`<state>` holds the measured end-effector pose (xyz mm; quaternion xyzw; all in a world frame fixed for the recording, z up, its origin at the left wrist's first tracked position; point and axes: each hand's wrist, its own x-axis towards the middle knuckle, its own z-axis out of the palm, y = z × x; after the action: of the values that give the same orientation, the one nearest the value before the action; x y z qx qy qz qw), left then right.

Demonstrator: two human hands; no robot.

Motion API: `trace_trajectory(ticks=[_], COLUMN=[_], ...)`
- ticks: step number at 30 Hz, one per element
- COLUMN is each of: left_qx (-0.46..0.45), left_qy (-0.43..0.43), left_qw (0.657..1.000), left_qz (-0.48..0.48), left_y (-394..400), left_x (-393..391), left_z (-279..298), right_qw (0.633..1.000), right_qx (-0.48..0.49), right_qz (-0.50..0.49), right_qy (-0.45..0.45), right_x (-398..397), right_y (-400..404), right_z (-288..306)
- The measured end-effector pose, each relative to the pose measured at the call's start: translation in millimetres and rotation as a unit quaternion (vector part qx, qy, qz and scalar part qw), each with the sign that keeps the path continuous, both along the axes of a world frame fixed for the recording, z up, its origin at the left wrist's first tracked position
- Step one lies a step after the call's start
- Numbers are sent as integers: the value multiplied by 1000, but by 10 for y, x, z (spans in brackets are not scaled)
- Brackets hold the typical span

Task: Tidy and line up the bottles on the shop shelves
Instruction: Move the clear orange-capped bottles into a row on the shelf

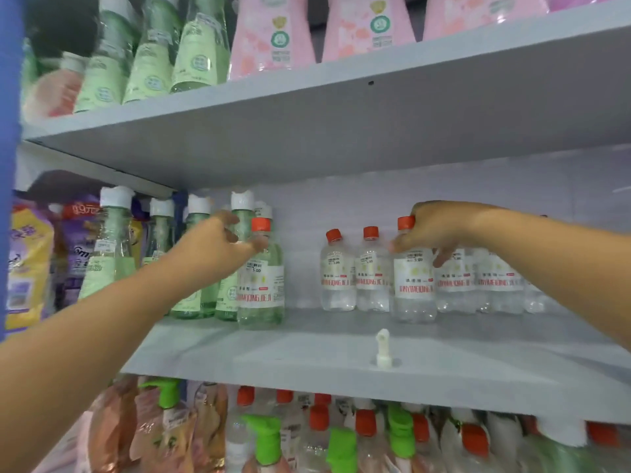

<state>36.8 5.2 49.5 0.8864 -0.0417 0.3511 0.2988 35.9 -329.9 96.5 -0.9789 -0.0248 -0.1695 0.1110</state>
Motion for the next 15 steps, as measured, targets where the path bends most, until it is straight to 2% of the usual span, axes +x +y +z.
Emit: trace_trajectory(ticks=[2, 9, 12, 15], left_qx=[-10, -30, 0, 40], left_qy=[65, 113, 131, 138], left_qw=[997, 978, 967, 966], left_qz=[-39, -172, -217, -217], left_y=[-19, -184, -367, -561], left_x=[103, 387, 488, 603], left_z=[-115, -57, 16, 69], right_qw=[1000, 999, 1000, 999], right_qx=[-7, -33, -26, -30], right_qz=[-6, -6, 3, -1], right_qy=[-10, 0, -17, -27], right_x=[21, 65, 129, 177], right_y=[65, 236, 299, 344], right_z=[12, 106, 91, 77])
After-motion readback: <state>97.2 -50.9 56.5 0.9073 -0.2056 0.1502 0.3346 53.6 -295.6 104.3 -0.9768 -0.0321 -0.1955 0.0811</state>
